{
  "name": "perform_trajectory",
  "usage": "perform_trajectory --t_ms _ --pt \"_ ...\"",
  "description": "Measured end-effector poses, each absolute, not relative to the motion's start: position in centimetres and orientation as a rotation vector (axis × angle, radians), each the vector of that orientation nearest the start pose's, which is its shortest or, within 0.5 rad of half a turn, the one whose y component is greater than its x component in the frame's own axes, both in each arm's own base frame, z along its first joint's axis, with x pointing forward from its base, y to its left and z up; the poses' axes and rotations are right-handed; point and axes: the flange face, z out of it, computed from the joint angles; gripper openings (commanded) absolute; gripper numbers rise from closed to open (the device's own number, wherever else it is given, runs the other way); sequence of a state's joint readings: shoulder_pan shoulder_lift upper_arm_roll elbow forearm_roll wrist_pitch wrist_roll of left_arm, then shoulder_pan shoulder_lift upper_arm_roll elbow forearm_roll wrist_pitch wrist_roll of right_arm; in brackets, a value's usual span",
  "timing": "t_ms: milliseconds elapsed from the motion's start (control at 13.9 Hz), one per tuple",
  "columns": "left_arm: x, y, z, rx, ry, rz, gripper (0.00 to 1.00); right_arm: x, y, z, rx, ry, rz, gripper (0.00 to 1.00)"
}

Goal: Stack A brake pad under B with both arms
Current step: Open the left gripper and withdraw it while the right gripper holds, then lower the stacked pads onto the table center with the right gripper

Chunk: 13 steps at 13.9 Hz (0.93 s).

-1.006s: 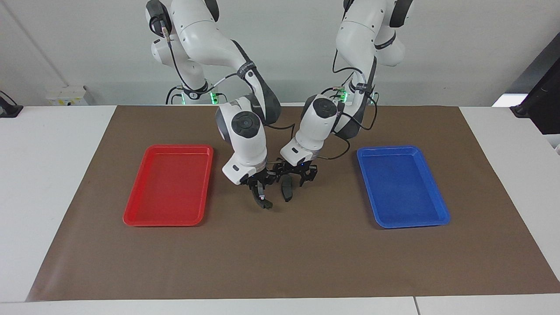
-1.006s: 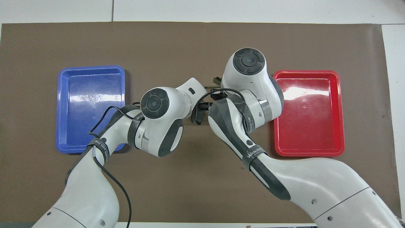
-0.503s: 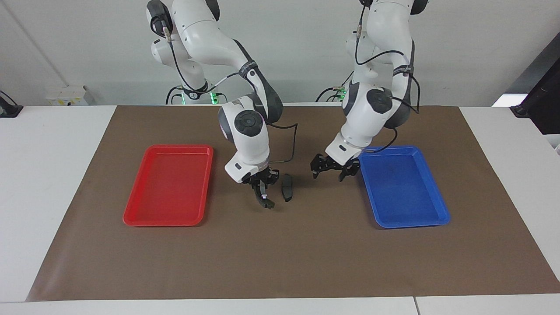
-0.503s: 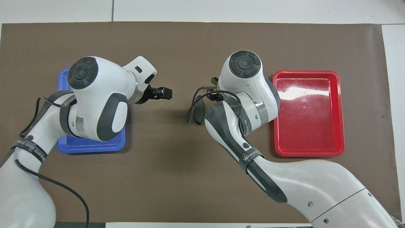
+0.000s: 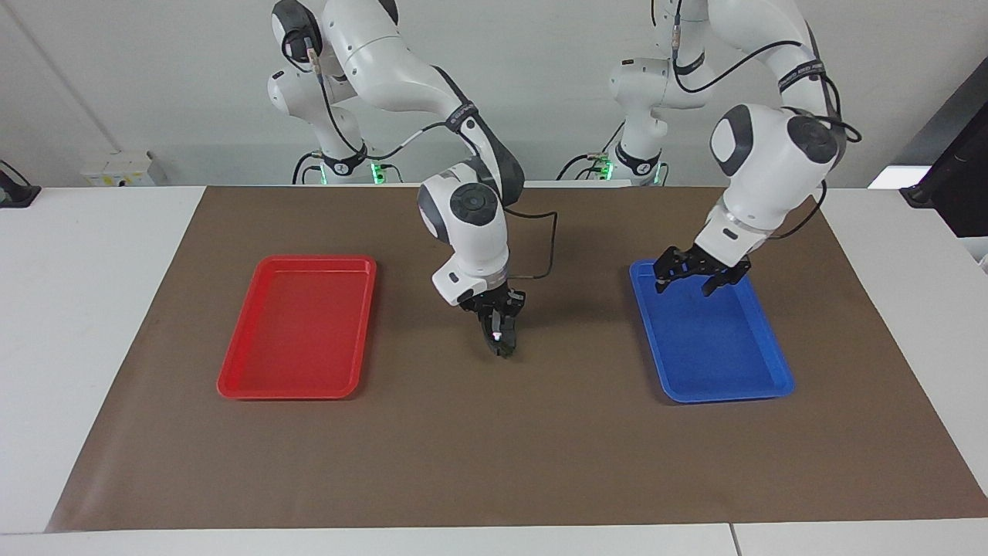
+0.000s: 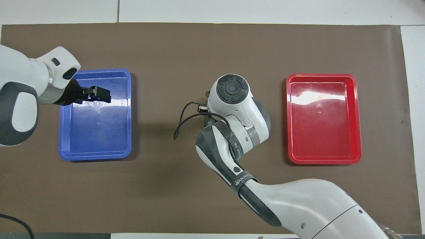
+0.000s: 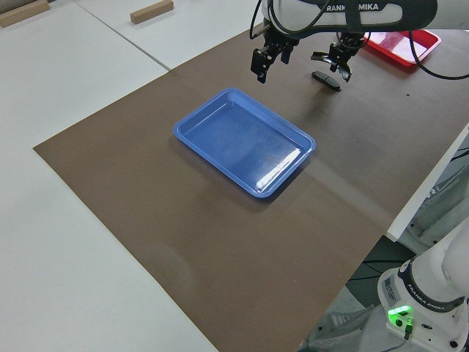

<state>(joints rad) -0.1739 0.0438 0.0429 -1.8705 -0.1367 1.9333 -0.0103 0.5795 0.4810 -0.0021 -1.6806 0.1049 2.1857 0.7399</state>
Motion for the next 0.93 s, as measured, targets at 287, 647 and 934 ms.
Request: perform_trajectory --t_ms 287,647,934 --pt "57.0 -3.8 55.6 -3.241 0.136 -0.012 0.99 56.1 36.7 31.1 -3.039 0.333 0.015 0.0" --pt "56.9 -3.0 60.7 -3.19 0.15 0.028 0.99 56.0 36.6 30.8 -3.046 0.287 0.005 0.0" --pt "55.6 -1.8 60.2 -3.176 0.124 0.142 0.99 56.0 36.7 30.9 -3.048 0.273 -0.003 0.0"
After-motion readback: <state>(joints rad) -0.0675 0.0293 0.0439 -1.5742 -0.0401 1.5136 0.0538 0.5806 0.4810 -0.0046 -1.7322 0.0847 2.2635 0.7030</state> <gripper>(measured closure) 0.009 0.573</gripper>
